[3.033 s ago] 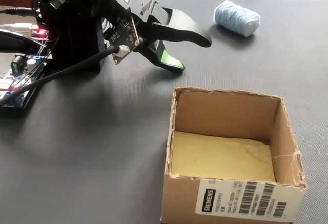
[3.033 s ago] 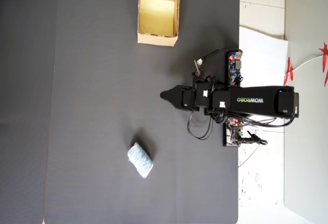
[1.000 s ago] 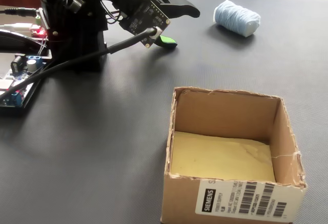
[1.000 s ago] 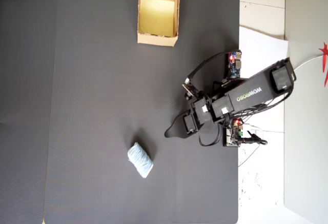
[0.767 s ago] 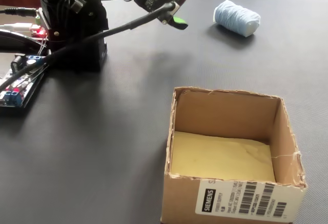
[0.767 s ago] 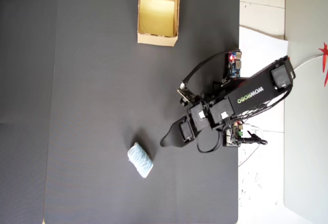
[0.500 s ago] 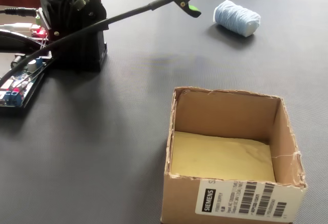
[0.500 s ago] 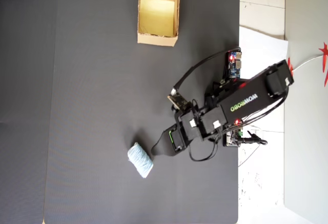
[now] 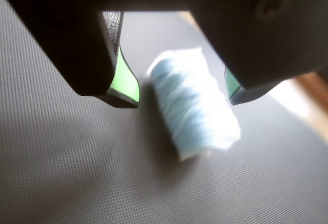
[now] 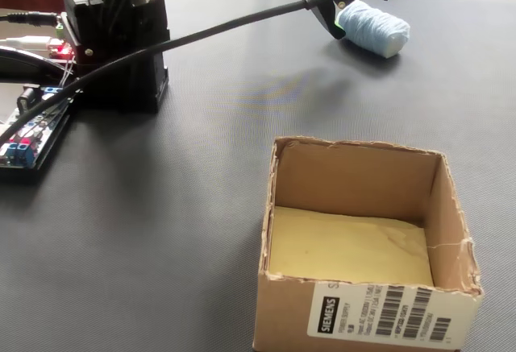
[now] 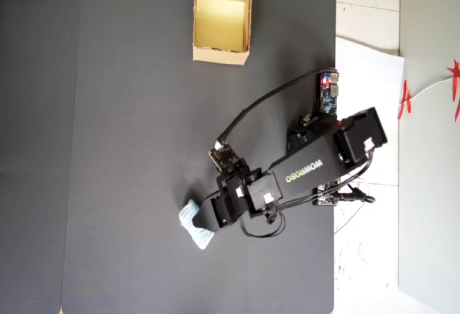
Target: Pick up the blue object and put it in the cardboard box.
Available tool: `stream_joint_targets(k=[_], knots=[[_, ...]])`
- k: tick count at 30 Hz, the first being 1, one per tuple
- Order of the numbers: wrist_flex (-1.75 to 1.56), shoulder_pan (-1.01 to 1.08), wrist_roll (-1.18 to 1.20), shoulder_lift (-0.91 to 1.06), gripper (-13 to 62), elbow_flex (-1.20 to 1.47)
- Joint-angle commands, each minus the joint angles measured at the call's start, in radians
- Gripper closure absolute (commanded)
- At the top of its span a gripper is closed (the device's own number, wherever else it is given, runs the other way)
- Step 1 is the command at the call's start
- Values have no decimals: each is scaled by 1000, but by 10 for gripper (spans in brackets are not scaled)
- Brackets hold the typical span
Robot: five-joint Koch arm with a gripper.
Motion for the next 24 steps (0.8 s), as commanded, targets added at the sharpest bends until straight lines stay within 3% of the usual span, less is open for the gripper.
stream_joint_targets(k=[1,8,14,20,24], knots=[[-15,-2,41,11,181,-106],[2,3,41,-241,181,-279],[3,3,43,-310,184,-291],[-3,3,41,-318,349,-291],[-34,3,11,-308,499,-290]])
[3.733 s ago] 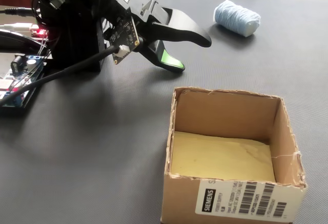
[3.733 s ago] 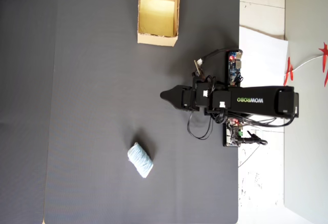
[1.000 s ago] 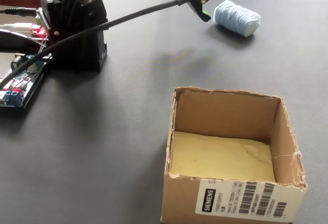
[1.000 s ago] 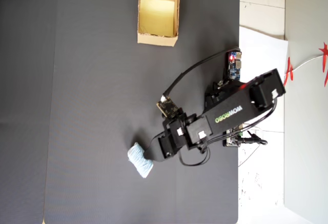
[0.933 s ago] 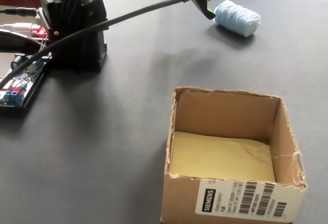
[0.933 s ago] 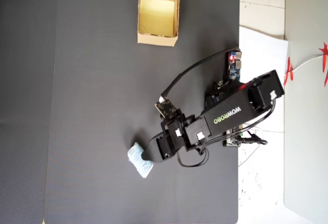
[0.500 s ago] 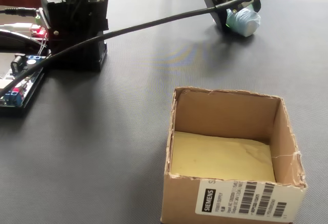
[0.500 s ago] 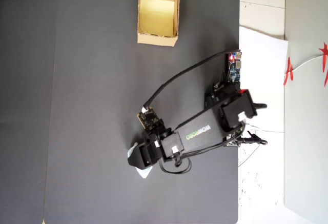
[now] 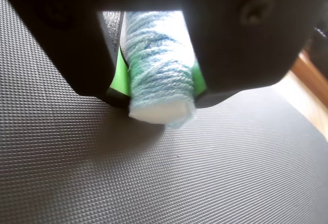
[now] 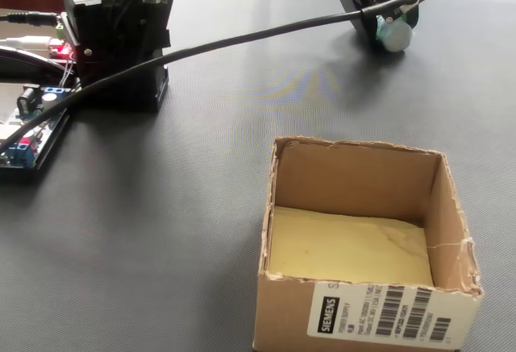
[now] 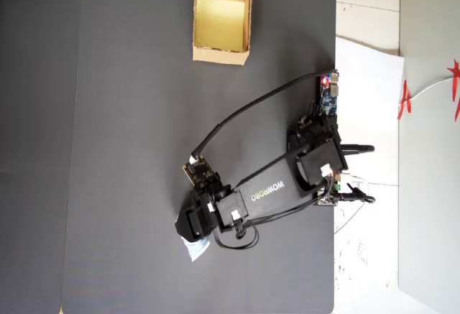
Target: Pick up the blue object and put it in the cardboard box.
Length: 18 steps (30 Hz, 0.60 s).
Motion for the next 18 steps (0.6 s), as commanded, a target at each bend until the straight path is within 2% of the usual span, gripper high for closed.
stream_joint_targets(k=[1,3,9,13,14,18], knots=[[-32,3,-11,17,542,-20],[-75,8,-43,25,591,-14],[-147,8,-44,55,591,-12],[-227,54,-38,163,590,66],[-291,84,-38,252,590,153],[-399,118,-37,376,590,299]])
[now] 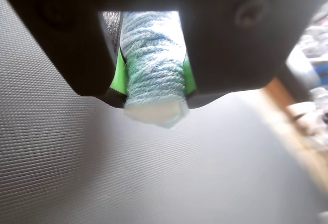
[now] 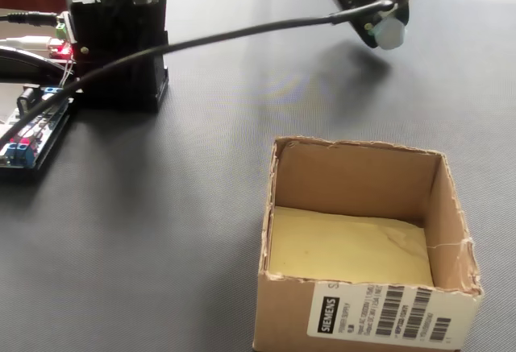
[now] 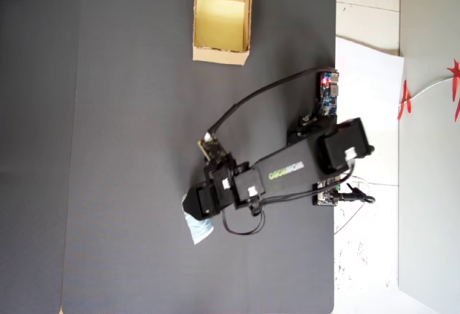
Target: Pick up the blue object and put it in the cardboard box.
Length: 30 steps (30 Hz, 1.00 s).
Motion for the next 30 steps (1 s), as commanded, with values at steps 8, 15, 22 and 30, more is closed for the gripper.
stream_joint_targets(k=[8,15,22,30], knots=[[-244,89,9,275,590,184],[-316,244,2,430,590,293],[-360,425,2,538,589,347],[-400,764,-8,640,589,373]])
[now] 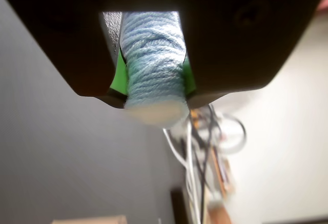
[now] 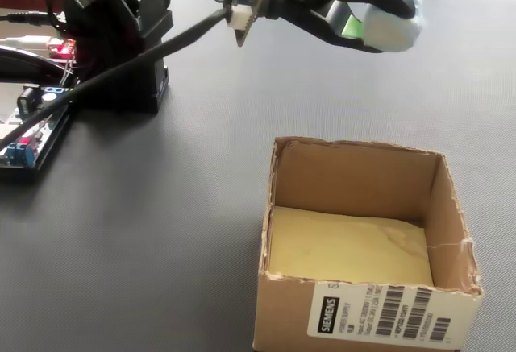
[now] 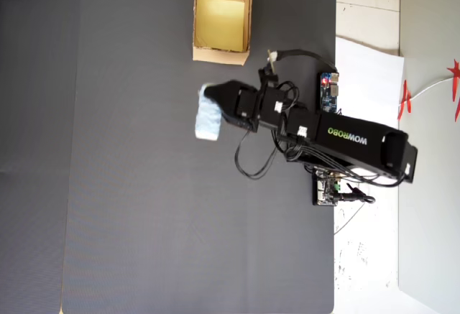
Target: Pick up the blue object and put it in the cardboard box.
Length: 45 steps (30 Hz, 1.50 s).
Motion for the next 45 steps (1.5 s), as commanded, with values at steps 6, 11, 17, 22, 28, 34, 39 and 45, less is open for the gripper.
stream_joint_targets(k=[6,11,17,22,28,34,39,45], knots=[[-129,252,-15,14,589,-71],[-120,434,-14,-155,589,-229],[-103,491,-6,-235,499,-279],[-60,502,-6,-235,390,-279],[-29,511,-5,-235,281,-270],[-15,517,-6,-236,239,-264],[-14,523,-6,-235,239,-261],[-6,514,-6,-210,239,-244]])
